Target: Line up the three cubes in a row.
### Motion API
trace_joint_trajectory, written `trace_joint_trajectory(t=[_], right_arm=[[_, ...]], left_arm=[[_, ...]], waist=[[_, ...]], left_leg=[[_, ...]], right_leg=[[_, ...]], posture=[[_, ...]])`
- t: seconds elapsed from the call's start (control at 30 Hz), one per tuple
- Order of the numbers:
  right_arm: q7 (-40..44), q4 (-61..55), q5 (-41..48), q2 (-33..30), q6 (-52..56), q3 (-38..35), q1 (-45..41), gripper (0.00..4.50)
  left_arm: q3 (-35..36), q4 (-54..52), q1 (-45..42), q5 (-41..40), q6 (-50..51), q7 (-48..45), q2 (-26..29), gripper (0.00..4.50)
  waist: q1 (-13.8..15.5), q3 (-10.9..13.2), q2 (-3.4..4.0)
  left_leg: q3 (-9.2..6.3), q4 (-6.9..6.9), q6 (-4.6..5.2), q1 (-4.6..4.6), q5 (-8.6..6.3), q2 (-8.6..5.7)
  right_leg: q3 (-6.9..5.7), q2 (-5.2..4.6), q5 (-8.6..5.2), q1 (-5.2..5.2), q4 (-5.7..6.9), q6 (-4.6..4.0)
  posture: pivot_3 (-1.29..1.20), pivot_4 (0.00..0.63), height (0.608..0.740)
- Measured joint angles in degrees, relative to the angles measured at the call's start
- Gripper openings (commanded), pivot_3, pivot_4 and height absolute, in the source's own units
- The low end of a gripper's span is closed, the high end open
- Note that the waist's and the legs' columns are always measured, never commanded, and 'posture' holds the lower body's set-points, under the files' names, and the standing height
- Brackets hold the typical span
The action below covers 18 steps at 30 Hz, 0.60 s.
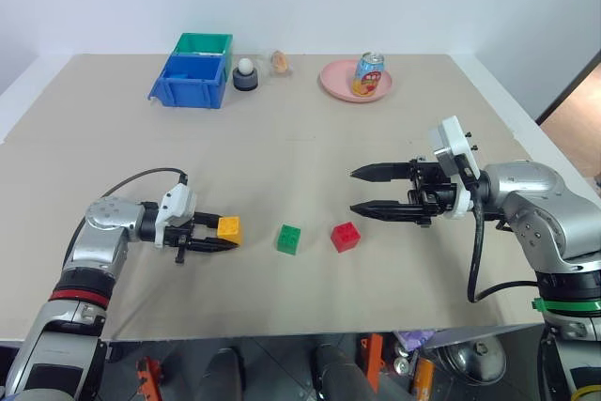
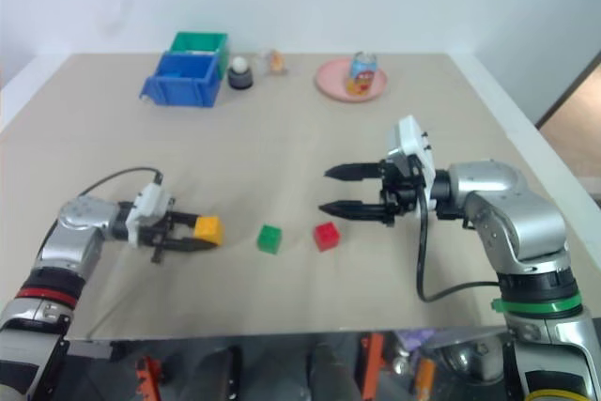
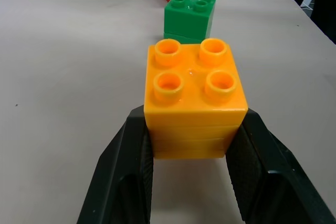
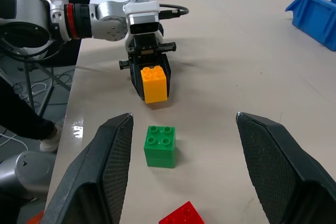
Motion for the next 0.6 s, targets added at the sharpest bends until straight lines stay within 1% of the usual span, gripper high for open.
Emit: trace_joint_trajectory(t=[0.13, 0.3, 0.6], right_arm=[[0.0, 0.0, 0.0, 0.0, -0.1, 0.0, 0.0, 3.19], [0.0, 0.0, -0.1, 0.0, -0.5, 0.0, 0.0, 3.19], [-0.2, 0.0, -0.1, 0.2, -0.5, 0.1, -0.1, 3.19]], left_arm=[[0.0, 0.2, 0.0, 0.0, -0.1, -0.1, 0.3, 1.33], [0.2, 2.9, 0.0, 0.5, -1.5, -0.1, 1.4, 1.33], [0.2, 4.0, 0.0, 0.9, -2.8, -0.1, 1.3, 1.33]], waist=[[0.0, 0.0, 0.0], [0.0, 0.0, 0.0], [0.0, 0.0, 0.0]], left_leg=[[0.01, 0.0, 0.0, -0.01, 0.0, 0.0], [0.0, 0.0, 0.0, -0.01, 0.0, 0.0], [0.0, 0.01, 0.0, -0.01, 0.0, 0.0]], right_leg=[[0.0, 0.0, 0.0, 0.0, 0.0, 0.01], [0.0, 0.0, 0.0, -0.01, 0.0, 0.0], [0.0, 0.0, 0.0, 0.0, 0.0, 0.0]], posture=[[0.0, 0.15, 0.74], [0.0, 0.15, 0.74], [0.0, 0.15, 0.74]])
